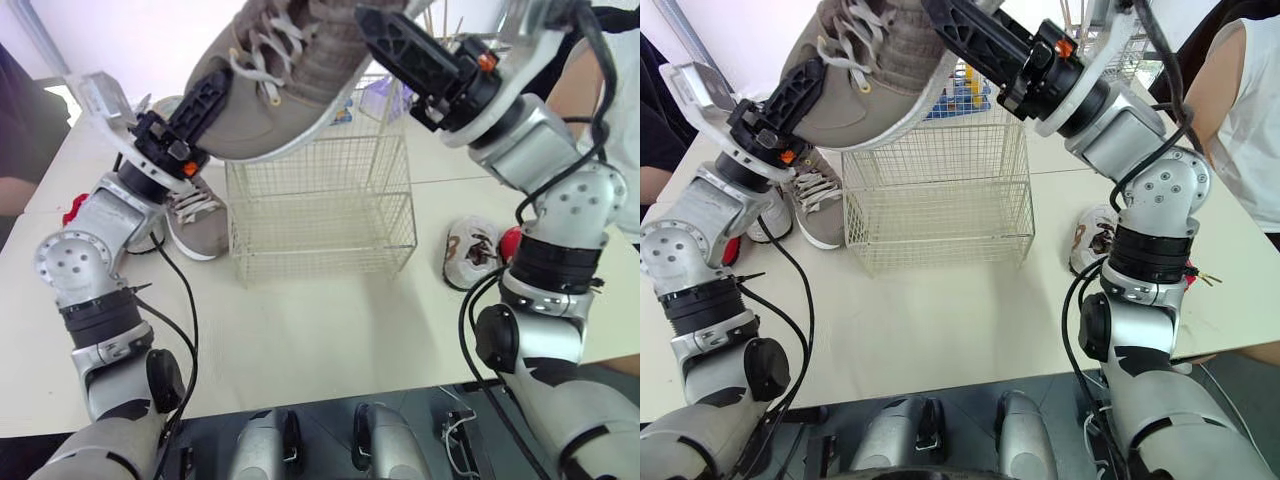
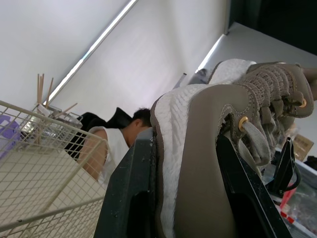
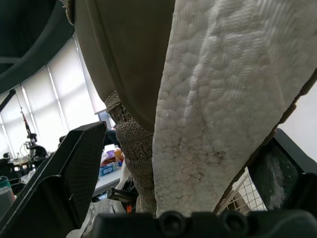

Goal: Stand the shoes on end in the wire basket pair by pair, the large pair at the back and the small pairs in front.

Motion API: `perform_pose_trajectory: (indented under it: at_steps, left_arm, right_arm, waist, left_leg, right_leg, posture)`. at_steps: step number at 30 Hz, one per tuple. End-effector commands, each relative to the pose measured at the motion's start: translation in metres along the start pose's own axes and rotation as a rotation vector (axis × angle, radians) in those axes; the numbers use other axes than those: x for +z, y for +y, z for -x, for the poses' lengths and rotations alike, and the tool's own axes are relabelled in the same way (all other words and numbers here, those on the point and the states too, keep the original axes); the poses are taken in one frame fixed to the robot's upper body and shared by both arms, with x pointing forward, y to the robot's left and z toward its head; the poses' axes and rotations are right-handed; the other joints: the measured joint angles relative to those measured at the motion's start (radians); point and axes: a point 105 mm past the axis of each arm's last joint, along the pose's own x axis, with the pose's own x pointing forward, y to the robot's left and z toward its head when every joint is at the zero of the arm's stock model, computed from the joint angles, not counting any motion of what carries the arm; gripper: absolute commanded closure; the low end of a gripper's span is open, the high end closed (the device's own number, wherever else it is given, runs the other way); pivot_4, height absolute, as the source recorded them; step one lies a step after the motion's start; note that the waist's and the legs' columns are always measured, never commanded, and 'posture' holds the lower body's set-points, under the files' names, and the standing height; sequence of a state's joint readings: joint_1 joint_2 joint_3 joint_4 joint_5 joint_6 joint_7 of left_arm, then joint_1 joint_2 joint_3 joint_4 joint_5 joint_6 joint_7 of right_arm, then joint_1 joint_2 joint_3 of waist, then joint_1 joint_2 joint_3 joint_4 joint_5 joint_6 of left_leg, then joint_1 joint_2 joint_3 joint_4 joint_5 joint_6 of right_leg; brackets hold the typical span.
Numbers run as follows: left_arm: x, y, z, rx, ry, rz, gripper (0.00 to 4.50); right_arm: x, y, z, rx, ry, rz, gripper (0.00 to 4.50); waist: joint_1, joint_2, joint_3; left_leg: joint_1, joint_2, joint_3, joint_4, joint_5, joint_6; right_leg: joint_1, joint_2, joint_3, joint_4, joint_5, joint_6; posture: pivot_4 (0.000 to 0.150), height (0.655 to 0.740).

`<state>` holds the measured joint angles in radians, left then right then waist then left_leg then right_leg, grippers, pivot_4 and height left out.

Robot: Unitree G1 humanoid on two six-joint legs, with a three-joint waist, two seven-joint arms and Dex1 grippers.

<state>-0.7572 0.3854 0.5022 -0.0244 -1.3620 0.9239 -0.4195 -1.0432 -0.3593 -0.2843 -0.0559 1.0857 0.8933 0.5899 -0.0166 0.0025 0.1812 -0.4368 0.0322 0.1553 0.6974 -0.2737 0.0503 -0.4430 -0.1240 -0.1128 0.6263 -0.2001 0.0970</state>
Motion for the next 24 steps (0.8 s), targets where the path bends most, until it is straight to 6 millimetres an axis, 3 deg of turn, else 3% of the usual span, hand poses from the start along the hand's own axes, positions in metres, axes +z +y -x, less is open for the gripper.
perform_pose_trajectory:
  at_steps: [1, 8, 11, 14, 16, 24]
  left_arm:
    - [-0.001, -0.010, -0.004, -0.030, 0.028, -0.053, 3.75]
    - [-0.006, -0.013, -0.001, -0.021, 0.051, -0.070, 3.75]
    - [-0.007, -0.014, 0.001, -0.014, 0.053, -0.076, 3.75]
    - [-0.009, -0.015, 0.003, -0.007, 0.054, -0.078, 3.75]
    - [-0.009, -0.015, 0.003, -0.005, 0.053, -0.080, 3.75]
    - [-0.013, -0.018, 0.006, 0.019, 0.137, -0.117, 3.75]
  right_arm:
    - [0.012, 0.020, -0.016, 0.095, -0.011, 0.049, 0.03]
    - [0.020, 0.015, -0.019, 0.086, -0.061, 0.027, 0.03]
    - [0.022, 0.015, -0.018, 0.087, -0.067, 0.026, 0.87]
    - [0.026, 0.013, -0.018, 0.086, -0.081, 0.017, 2.21]
    - [0.027, 0.013, -0.018, 0.087, -0.082, 0.015, 2.67]
    - [0.026, 0.009, -0.019, 0.050, -0.017, 0.069, 2.70]
  waist:
    - [0.000, 0.000, 0.000]
    - [0.003, 0.000, 0.000]
    - [0.003, 0.000, 0.000]
    - [0.003, 0.000, 0.000]
    - [0.002, 0.000, 0.000]
    - [0.002, 0.000, 0.000]
  left_leg:
    - [0.000, 0.000, 0.000, 0.000, 0.000, 0.000]
    - [0.000, 0.001, 0.000, 0.000, 0.000, 0.000]
    - [0.000, 0.000, 0.000, 0.000, 0.000, 0.000]
    - [0.000, 0.001, 0.000, 0.000, 0.000, 0.000]
    - [0.000, 0.001, 0.000, 0.000, 0.000, 0.000]
    - [0.000, 0.001, 0.000, 0.000, 0.000, 0.000]
  right_leg:
    - [0.000, 0.000, 0.000, 0.000, 0.000, 0.000]
    - [0.000, 0.000, 0.000, 0.000, 0.000, 0.000]
    - [0.000, 0.000, 0.000, -0.001, 0.000, 0.000]
    - [0.000, 0.000, 0.000, -0.001, 0.000, 0.000]
    - [0.000, 0.000, 0.000, -0.001, 0.000, 0.000]
    - [0.000, 0.000, 0.000, -0.001, 0.000, 0.000]
  posture:
    - [0.150, 0.7400]
    - [0.150, 0.7400]
    - [0.150, 0.7400]
    - [0.150, 0.7400]
    - [0.150, 0.7400]
    - [0.150, 0.7400]
